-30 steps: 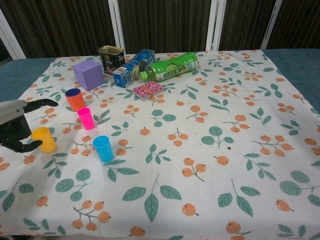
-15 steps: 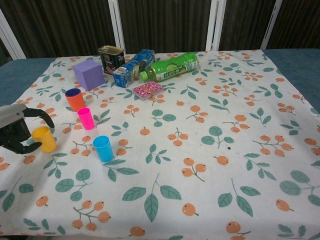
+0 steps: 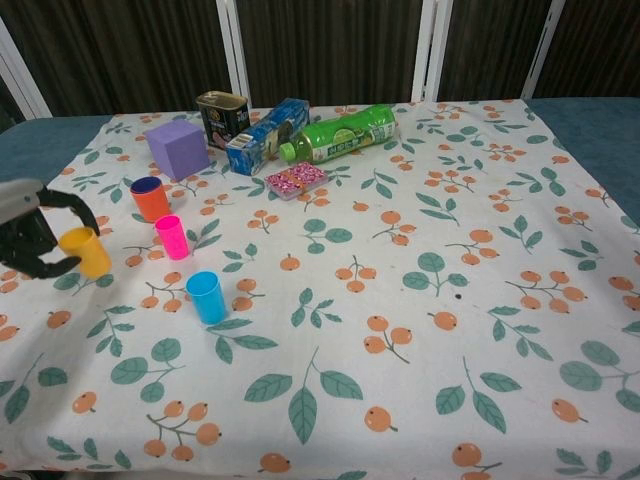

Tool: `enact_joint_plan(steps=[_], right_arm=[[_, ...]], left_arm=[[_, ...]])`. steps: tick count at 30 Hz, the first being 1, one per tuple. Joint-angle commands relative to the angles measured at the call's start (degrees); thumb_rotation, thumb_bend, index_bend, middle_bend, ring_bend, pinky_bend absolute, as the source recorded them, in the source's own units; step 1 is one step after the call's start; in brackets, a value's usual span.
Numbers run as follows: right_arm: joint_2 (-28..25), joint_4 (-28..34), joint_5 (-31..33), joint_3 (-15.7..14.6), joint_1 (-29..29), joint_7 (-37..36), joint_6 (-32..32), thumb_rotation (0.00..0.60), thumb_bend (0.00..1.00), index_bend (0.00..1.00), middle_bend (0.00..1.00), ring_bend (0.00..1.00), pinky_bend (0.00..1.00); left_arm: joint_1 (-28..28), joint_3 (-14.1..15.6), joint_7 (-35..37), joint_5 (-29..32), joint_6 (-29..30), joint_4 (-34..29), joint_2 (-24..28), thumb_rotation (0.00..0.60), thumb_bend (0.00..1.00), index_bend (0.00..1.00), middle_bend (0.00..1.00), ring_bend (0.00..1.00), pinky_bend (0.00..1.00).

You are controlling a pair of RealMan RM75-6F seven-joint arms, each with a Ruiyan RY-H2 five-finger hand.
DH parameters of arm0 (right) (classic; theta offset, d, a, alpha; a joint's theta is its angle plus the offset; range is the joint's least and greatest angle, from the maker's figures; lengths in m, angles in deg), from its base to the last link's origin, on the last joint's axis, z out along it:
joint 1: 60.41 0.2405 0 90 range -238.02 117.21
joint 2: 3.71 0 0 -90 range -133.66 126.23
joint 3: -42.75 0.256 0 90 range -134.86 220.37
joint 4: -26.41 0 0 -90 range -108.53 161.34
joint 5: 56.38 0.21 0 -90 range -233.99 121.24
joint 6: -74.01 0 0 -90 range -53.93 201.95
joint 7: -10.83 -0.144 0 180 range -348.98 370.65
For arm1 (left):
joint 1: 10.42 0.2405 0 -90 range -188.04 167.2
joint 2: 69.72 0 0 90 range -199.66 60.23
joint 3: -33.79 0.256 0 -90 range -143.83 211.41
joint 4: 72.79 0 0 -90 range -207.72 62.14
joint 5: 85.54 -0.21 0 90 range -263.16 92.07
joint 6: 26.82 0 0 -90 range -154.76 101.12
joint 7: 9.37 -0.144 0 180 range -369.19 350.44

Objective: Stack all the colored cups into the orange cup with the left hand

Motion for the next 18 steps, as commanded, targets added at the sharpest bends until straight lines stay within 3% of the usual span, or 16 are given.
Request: enact_joint_plan(steps=[1,4,7,18], right_arm=[[0.1,0.0,0.0,0.0,0.0,0.2,0.0,0.6,0.15,0.0,0.0,0.0,0.0],[0.2,0.0,0.1,0.0,0.1,0.5,-0.2,0.6,0.15,0.0,0.0,0.0,0.0],[0.2,0.1,0.1,0.0,0.1,0.5,-0.1,0.6,0.15,0.0,0.0,0.0,0.0],[-0.3,-0.1,1.2,0.6,0.1,-0.2,-0.1,0.6,0.15,0.0,0.0,0.0,0.0]], left_arm=[[-2.1,-5.1,0.8,0.2,1.9,0.5,0.4,0.6,0.38,0.56,1.0,1.0,1.0],[-5.2,-10.2,0.3,2.1,2.6,3.5,-1.3,0.6,0.38,0.56,1.0,1.0,1.0],[-8.6,-13.2,-1.7,4.8,1.5,7.8,-3.7,0.6,0.38,0.56,1.0,1.0,1.0],[-14.1,-13.6,-4.6,9.9,-3.4,20.9,-11.3,0.6,0.38,0.56,1.0,1.0,1.0]])
